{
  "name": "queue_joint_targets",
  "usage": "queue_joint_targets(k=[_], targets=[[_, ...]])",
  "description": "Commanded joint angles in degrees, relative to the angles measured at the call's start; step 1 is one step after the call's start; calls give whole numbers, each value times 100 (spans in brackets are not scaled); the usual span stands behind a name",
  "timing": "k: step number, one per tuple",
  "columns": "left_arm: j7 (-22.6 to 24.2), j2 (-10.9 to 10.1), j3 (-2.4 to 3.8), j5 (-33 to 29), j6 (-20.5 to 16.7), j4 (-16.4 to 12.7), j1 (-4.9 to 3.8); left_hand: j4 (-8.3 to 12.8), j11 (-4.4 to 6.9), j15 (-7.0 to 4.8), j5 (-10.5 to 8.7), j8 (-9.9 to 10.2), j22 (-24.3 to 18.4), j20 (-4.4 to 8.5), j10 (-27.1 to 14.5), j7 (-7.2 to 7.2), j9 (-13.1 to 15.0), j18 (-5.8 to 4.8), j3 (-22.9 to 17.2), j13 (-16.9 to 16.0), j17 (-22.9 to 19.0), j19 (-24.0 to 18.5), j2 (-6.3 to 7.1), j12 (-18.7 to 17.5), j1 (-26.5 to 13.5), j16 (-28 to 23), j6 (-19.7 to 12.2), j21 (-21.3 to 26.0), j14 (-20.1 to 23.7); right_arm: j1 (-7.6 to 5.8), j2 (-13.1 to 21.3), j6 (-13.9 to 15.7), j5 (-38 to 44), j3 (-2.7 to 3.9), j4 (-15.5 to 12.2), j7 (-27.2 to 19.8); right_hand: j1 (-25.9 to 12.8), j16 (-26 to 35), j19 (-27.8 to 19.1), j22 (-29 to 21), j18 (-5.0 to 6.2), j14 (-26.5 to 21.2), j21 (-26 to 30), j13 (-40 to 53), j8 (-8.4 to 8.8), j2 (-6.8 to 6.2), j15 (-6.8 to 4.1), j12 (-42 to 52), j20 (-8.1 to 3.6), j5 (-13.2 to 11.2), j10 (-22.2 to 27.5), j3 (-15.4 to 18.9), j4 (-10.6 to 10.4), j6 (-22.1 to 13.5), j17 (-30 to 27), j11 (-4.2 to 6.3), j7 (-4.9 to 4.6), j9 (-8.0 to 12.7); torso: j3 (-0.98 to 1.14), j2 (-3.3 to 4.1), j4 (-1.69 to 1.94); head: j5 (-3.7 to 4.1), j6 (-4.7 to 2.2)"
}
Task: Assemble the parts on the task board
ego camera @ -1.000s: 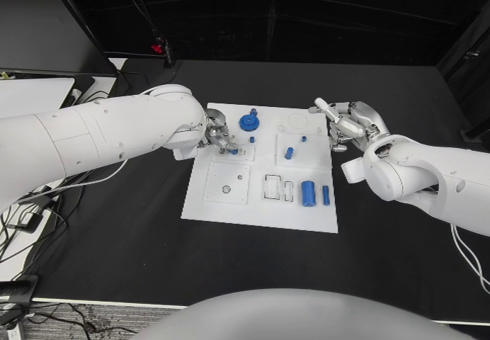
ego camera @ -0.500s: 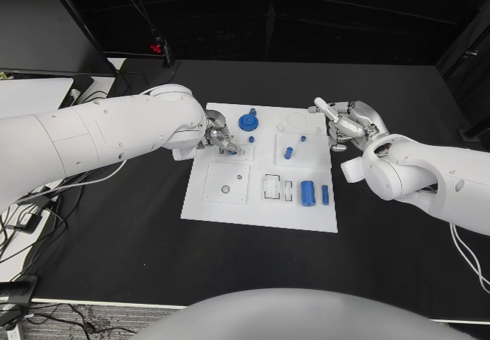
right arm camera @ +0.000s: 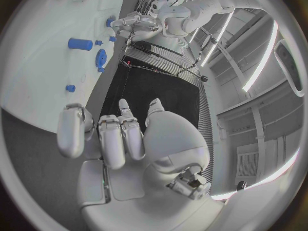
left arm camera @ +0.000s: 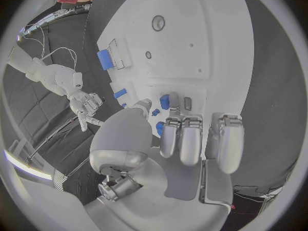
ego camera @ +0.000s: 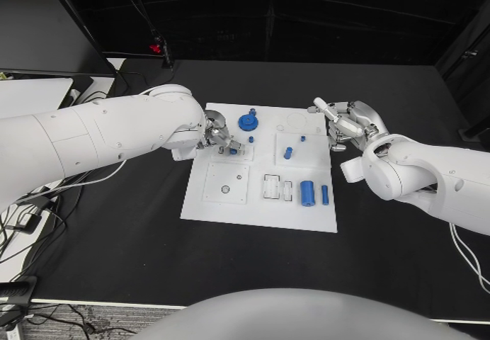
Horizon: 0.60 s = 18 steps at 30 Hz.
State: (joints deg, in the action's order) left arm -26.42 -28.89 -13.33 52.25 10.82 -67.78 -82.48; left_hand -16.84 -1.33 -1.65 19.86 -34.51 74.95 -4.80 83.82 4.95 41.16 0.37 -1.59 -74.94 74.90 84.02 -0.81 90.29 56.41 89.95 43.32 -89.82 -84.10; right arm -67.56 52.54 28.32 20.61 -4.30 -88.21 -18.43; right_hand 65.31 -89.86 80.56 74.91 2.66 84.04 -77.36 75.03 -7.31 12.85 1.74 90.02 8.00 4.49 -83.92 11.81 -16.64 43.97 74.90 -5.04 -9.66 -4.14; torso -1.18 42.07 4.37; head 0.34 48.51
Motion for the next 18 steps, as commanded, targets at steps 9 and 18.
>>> queue_joint_targets(k=[9, 18], targets=[[117, -25, -24, 19, -422, -8, 36, -2, -56, 55, -1683, -142, 1505, -76, 618, 42, -54, -37, 805, -1506, 1510, 598, -181, -29, -793, 5, -22, -18, -590, -7, -6, -55, -11, 3, -8, -42, 8, -14, -18, 945, 77, 596, 13, 1497, -29, 70, 39, -2, 30, 26, -608, 27, -3, -29, 1510, -44, -26, -7, -1, 0, 2, 0, -10], [543, -243, -22, 23, -858, -171, -30, 16, -56, 45, -1707, -253, 1505, -63, 618, 51, 55, -37, 1000, -1506, 1510, 598, -237, -29, -751, 5, -164, -18, -590, -6, -2, -61, -11, 3, -3, -37, 8, -14, -18, 945, 77, 596, 13, 1497, -29, 70, 39, -2, 30, 26, -608, 27, -3, -29, 1510, -44, -26, -7, 0, -4, -1, -5, -64]])
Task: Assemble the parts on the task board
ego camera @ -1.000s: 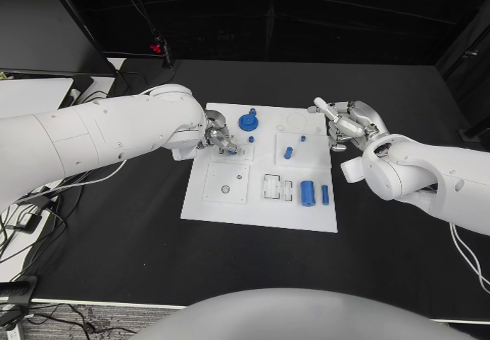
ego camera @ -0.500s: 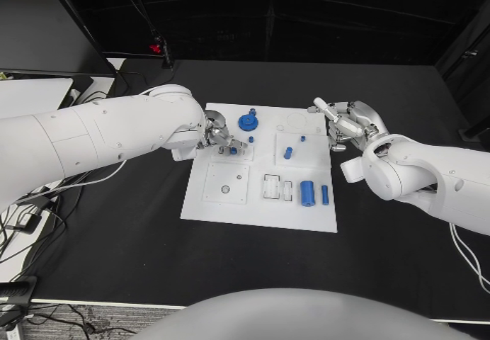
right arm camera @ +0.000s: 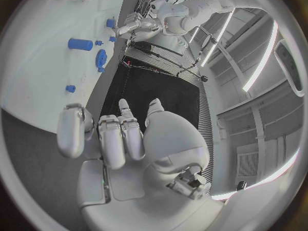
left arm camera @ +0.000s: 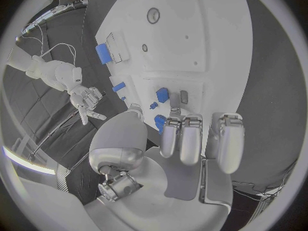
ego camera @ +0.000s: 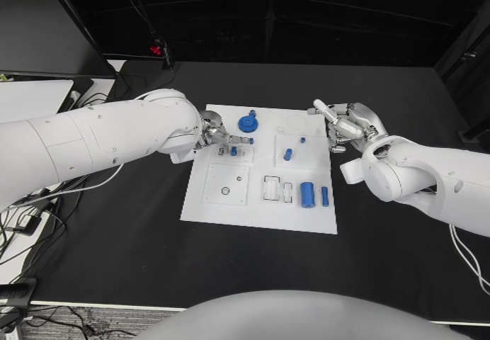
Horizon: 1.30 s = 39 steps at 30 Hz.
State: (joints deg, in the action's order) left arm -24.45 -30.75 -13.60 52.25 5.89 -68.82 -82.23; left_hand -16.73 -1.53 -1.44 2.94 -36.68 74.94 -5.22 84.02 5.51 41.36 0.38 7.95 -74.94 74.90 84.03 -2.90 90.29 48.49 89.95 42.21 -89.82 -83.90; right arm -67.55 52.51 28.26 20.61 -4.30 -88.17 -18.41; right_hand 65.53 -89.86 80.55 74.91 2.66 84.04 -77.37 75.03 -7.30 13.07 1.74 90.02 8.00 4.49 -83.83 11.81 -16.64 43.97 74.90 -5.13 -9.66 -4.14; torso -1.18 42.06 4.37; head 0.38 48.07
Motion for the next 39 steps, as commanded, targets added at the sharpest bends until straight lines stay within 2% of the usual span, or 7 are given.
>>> queue_joint_targets(k=[1, 10, 17, 23, 26, 31, 39], targets=[[428, -109, 6, 23, -369, -116, -102, 22, -39, 23, -8, -80, 1506, -21, 598, -4, 71, -38, 52, -1506, 1510, 597, -50, -29, 160, 5, -87, -18, -610, -7, 1, -55, -11, 3, -6, -38, -13, -14, -18, 945, 77, 596, 13, 1497, -30, 49, 39, -2, 30, 26, -617, 27, -3, -29, 1510, -35, -26, -7, 0, -1, 0, -9, -34], [575, -369, 7, 24, 44, -297, -529, 20, -18, 0, 358, -341, 1506, -11, 598, -34, 210, -38, 87, -1506, 1510, 597, -136, -29, 1151, 5, -151, -18, -610, -6, -8, -61, -11, 3, -4, -24, -6, -14, -20, 944, 78, 596, 17, 1497, -36, 56, 41, -2, 32, 28, -617, 30, -1, -26, 1510, -39, -28, -8, 8, 2, 1, -77, -149], [469, -311, 7, 27, 557, 104, -651, 13, -11, -13, 434, -336, 1506, -1, 598, -40, 189, -38, 97, -1506, 1510, 597, -192, -29, 1301, 5, -158, -18, -610, -6, -14, -60, -11, 3, -5, -21, -6, -14, -20, 944, 78, 596, 17, 1497, -36, 56, 41, -2, 32, 28, -617, 30, -1, -26, 1510, -39, -28, -8, -2, 9, -9, -152, -239], [470, -77, 6, 154, 874, 692, -614, 6, -30, -6, 738, -121, 1506, 2, 598, -16, -47, -38, 191, -1506, 1510, 597, -271, -29, 1506, 5, -163, -18, -610, -5, -20, -61, -10, 3, 1, -23, 0, -14, -22, 943, 79, 596, 21, 1497, -39, 60, 43, -2, 34, 30, -617, 32, 0, -26, 1510, -41, -29, -8, -7, 9, 0, -246, -323], [512, 41, 6, 245, 973, 937, -552, 6, -32, -7, 779, -98, 1506, 2, 598, -13, -75, -38, 204, -1506, 1510, 597, -281, -29, 1532, 5, -161, -18, -610, -5, -26, -62, -10, 3, 2, -28, 0, -14, -22, 943, 79, 596, 21, 1497, -39, 60, 43, -2, 34, 30, -617, 32, 0, -26, 1510, -41, -29, -8, -4, 11, -6, -279, -383], [660, 256, 6, 653, 1091, 1311, -430, -5, -36, -4, 816, -57, 1506, -6, 598, -9, -136, -38, 193, -1506, 1510, 597, -460, -29, 1541, 5, -156, -18, -610, -4, -36, -61, -10, 3, 7, -31, 5, -14, -24, 942, 80, 596, 24, 1497, -41, 63, 45, -2, 35, 34, -617, 33, 1, -27, 1510, -42, -30, -8, -7, 10, -3, -295, -453], [934, 568, 6, 975, 1168, 1804, -307, -4, -38, -2, 387, -60, 1506, -10, 598, -9, -213, -38, 459, -1506, 1510, 597, -493, -29, 1332, 5, -62, -18, -610, -2, -45, -57, -10, 3, 16, -30, 5, -14, -24, 942, 80, 596, 24, 1497, -41, 63, 45, -2, 35, 34, -617, 33, 1, -27, 1510, -42, -30, -8, -2, 5, -9, -306, -590]])
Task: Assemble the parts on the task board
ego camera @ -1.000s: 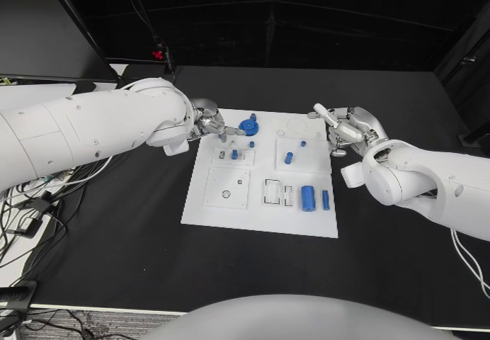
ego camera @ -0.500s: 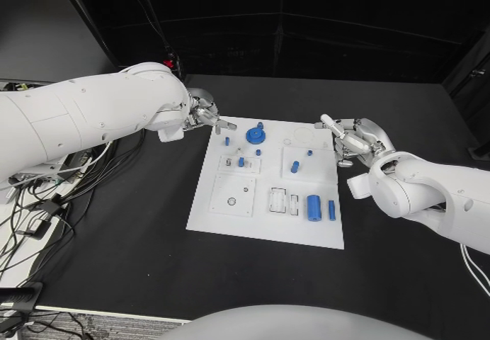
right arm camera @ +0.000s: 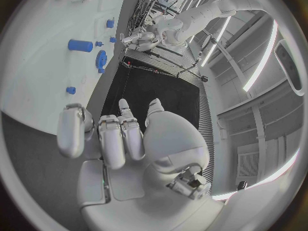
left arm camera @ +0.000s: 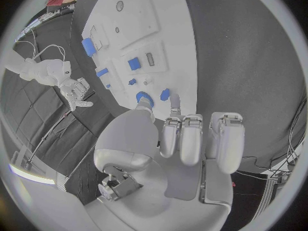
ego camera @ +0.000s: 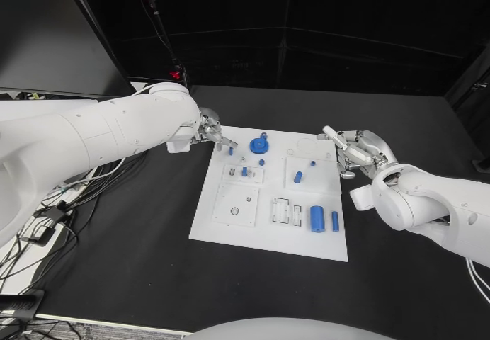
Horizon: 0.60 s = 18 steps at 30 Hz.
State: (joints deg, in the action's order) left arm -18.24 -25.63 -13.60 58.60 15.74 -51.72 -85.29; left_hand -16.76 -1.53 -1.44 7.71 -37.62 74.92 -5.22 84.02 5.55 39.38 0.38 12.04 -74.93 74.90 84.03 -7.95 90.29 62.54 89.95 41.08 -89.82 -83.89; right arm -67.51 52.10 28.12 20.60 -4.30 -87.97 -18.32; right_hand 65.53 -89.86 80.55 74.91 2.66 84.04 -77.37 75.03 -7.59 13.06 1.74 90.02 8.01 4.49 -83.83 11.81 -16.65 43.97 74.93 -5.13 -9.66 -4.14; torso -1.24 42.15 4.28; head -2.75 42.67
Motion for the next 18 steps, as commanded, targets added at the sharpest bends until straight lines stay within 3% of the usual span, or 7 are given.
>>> queue_joint_targets(k=[1, 3, 5, 9, 18], targets=[[343, 88, 6, 352, 181, 142, 6, -1, -38, -1, -154, 35, 1508, -12, 598, -14, -25, -38, 89, -1507, 1510, 597, 3, -29, -112, 5, 60, -18, -611, -6, -6, -43, -9, 3, -3, -38, 5, -14, -24, 942, 80, 596, 24, 1497, -12, 63, 45, -2, 35, 34, -617, 33, 1, -27, 1507, -42, -30, -8, 3, -6, 2, 10, -62], [392, 142, 6, 369, 172, 213, 17, -1, -40, -1, -376, 41, 1508, -11, 598, -13, -48, -38, 192, -1507, 1510, 597, -35, -29, -254, 5, 79, -18, -611, -6, -8, -42, -9, 3, -3, -38, 5, -14, -24, 942, 80, 596, 24, 1497, -12, 63, 45, -2, 35, 34, -617, 33, 1, -27, 1507, -42, -30, -8, 5, -5, -5, 8, -105], [442, 189, 6, 381, 168, 257, 27, -3, -39, 0, -476, 51, 1508, -9, 598, -9, -71, -38, 310, -1507, 1510, 597, -56, -29, -407, 5, 91, -18, -611, -5, -9, -43, -9, 3, -4, -38, 15, -14, -26, 941, 81, 596, 29, 1497, -15, 70, 47, -2, 37, 43, -617, 36, 3, -31, 1507, -45, -32, -7, 7, -8, 0, 22, -139], [476, 254, 6, 389, 189, 317, 37, -1, -36, -5, -496, 60, 1508, -2, 598, -15, -89, -38, 461, -1507, 1510, 597, -45, -29, -588, 5, 107, -18, -611, -5, -7, -38, -9, 3, -2, -37, 15, -14, -26, 941, 81, 596, 29, 1497, -15, 70, 47, -2, 37, 43, -617, 36, 3, -31, 1507, -45, -32, -7, 5, -10, 5, 51, -183], [497, 406, 7, 468, 294, 539, 58, 28, -32, -7, -489, 70, 1508, 1, 598, -19, -104, -38, 447, -1507, 1510, 597, -101, -29, -476, 5, 118, -18, -611, -5, -25, -39, -9, 3, -10, -39, 15, -14, -26, 941, 81, 596, 29, 1497, -15, 70, 47, -2, 37, 43, -617, 36, 3, -31, 1507, -45, -32, -7, 3, -6, -3, 64, -310]])
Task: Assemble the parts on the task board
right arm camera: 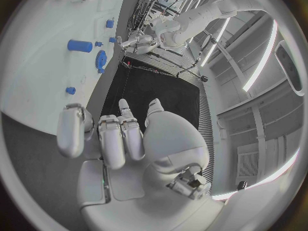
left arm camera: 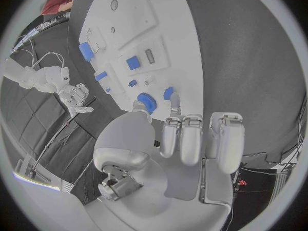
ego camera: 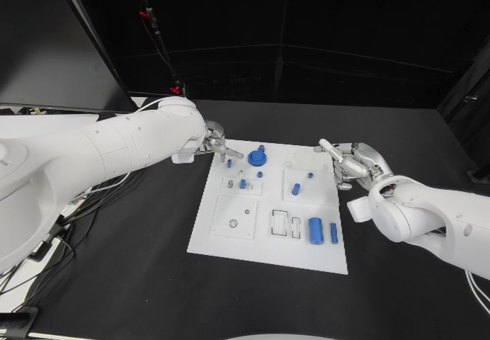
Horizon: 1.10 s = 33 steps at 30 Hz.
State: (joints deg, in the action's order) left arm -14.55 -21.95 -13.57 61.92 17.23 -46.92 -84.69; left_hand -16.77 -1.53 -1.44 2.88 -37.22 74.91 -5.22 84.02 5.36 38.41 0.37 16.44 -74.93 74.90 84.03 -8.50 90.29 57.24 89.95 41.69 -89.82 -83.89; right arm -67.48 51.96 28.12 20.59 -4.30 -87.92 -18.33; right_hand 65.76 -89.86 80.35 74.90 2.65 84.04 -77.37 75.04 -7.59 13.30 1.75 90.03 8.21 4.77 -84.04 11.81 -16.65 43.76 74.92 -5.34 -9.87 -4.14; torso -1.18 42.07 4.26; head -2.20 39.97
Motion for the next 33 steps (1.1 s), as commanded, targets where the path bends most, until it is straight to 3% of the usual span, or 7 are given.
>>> queue_joint_targets(k=[1, 15, 18, 27, 33], targets=[[125, 62, 4, 153, 172, 94, 2, 29, -31, -7, -6, 33, 1509, 1, 598, -1, -12, -37, 5, -1507, 1510, 597, -61, -29, 83, 5, 63, -18, -611, -7, -14, -38, -8, 3, -14, -39, -8, -14, -5, 941, 81, 596, 29, 1496, -15, 46, 47, -3, 16, 16, -596, 35, 3, -10, 1508, -23, -11, -7, -3, 2, 2, 15, -44], [33, 250, 5, 361, 472, 399, 73, 22, -30, -5, 2, 66, 1509, -1, 598, -1, -47, -37, -12, -1507, 1510, 597, -157, -29, 220, 5, 73, -18, -611, -7, -42, -31, -8, 4, -23, -44, 5, -14, -3, 942, 80, 596, 28, 1496, -18, 53, 50, -3, 19, 28, -596, 39, 4, -16, 1508, -26, -14, -6, -1, 10, 5, 61, -53], [36, 259, 5, 405, 476, 423, 79, 18, -30, -4, 2, 69, 1509, -2, 598, -1, -50, -37, -12, -1507, 1510, 597, -169, -29, 223, 5, 73, -18, -611, -7, -49, -30, -8, 4, -27, -49, 5, -14, -3, 942, 80, 596, 28, 1496, -18, 53, 50, -3, 19, 28, -596, 39, 4, -16, 1508, -26, -14, -6, -4, 15, -10, 53, -53], [104, 272, 5, 446, 388, 478, 86, 11, -31, -4, 0, 75, 1509, -2, 598, 1, -56, -37, -9, -1507, 1510, 597, -187, -29, 222, 5, 72, -18, -611, -7, -64, -20, -8, 4, -47, -73, 9, -14, -12, 937, 84, 596, 41, 1496, -19, 54, 50, -3, 20, 32, -596, 41, 4, -18, 1508, -26, -14, -5, 2, 31, -8, 62, -72], [199, 260, 5, 450, 311, 465, 85, -1, -35, -3, -11, 106, 1509, -1, 598, 5, -89, -37, 138, -1507, 1510, 597, -188, -29, 70, 5, 88, -18, -611, -8, -65, -2, -7, 5, -56, -81, 16, -14, -20, 932, 87, 596, 52, 1496, -20, 57, 52, -3, 21, 38, -596, 42, 5, -21, 1508, -28, -16, -5, 0, 47, -32, 77, -73]])
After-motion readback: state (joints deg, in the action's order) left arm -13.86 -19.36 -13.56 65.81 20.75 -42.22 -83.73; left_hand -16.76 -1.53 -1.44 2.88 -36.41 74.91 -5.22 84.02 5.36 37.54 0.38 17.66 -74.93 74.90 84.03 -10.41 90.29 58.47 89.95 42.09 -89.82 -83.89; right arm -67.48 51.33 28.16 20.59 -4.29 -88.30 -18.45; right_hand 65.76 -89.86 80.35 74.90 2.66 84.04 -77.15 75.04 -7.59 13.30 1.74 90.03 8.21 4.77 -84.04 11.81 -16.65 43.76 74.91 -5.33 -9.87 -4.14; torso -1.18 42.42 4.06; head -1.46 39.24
